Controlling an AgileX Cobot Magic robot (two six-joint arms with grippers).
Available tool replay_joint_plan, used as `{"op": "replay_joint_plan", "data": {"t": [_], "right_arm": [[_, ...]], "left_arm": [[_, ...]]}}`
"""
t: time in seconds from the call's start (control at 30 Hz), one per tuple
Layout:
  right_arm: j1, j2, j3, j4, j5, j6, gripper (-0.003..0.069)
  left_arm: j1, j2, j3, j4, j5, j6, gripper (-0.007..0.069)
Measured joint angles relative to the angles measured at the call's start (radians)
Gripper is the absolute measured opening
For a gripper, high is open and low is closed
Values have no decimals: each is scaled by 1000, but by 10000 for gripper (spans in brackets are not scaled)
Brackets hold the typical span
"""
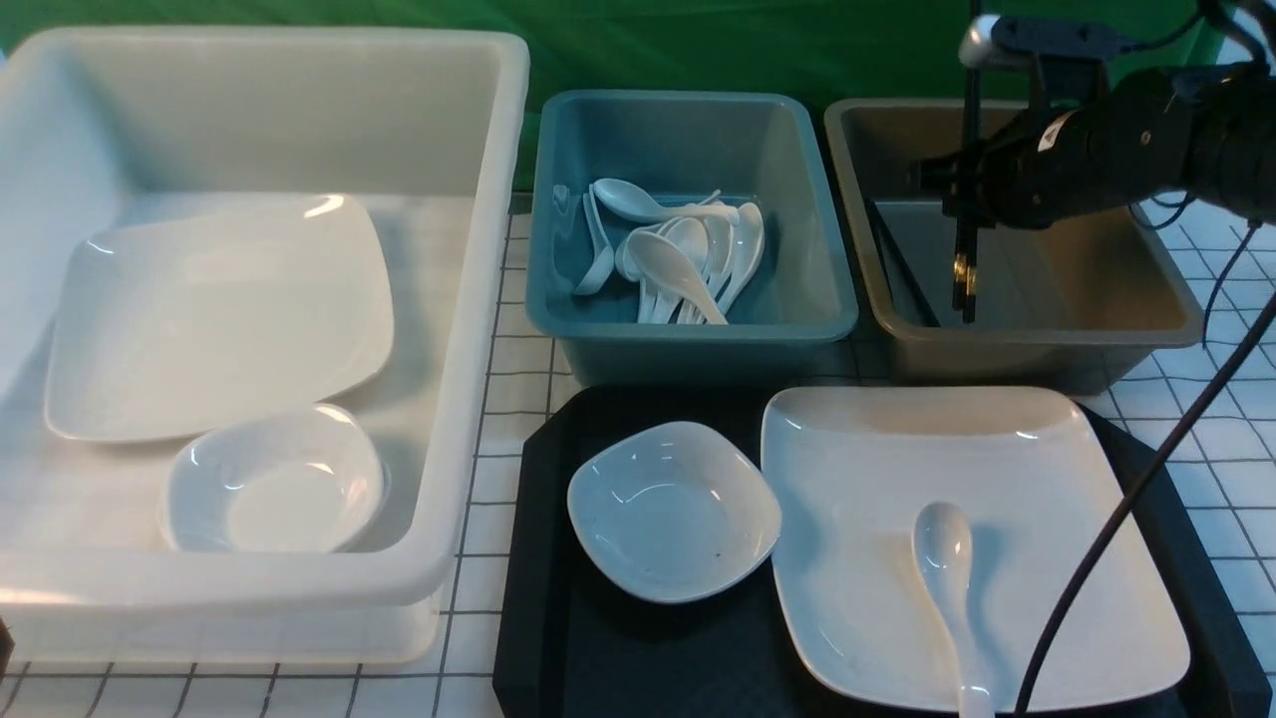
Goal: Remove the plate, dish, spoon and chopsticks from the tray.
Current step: Use the right arm to put the chopsticks into the small storage box on the right, then use the right arm to grab a soup spoon from the plate
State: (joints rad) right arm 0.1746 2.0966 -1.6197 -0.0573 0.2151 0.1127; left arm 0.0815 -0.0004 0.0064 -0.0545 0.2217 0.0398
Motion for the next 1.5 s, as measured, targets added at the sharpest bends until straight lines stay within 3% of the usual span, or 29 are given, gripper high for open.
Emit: {"op": "replay_joint_plan", "data": {"t": [0.13, 0.27, 0.37, 0.4, 0.5, 0.53, 0.63, 0.77, 0.93, 1.1, 1.27, 1.37, 1.5], "right_arm": [[0, 1, -1, 3, 102, 4, 278], [0, -48, -1, 3, 263, 2, 291], [0, -102, -1, 3, 377, -18, 264], [0, -166, -1, 3, 501, -51, 221], [1, -223, -2, 3, 615, -76, 171], [8, -292, -4, 3, 748, -92, 125], [21, -370, 3, 2, 913, -107, 69], [71, -476, 102, 2, 913, -113, 37], [187, -557, 313, 6, 902, -23, 43], [291, -561, 468, 12, 808, 61, 119], [339, -524, 552, 14, 650, 157, 338], [339, -496, 553, 14, 631, 172, 395], [339, -442, 554, 13, 615, 174, 410]], "left_arm": [[0, 0, 0, 0, 0, 0, 21], [0, 0, 0, 0, 0, 0, 21], [0, 0, 0, 0, 0, 0, 21], [0, 0, 0, 0, 0, 0, 21], [0, 0, 0, 0, 0, 0, 21], [0, 0, 0, 0, 0, 0, 21], [0, 0, 0, 0, 0, 0, 21], [0, 0, 0, 0, 0, 0, 21], [0, 0, 0, 0, 0, 0, 21], [0, 0, 0, 0, 0, 0, 21], [0, 0, 0, 0, 0, 0, 21], [0, 0, 0, 0, 0, 0, 21], [0, 0, 0, 0, 0, 0, 21]]}}
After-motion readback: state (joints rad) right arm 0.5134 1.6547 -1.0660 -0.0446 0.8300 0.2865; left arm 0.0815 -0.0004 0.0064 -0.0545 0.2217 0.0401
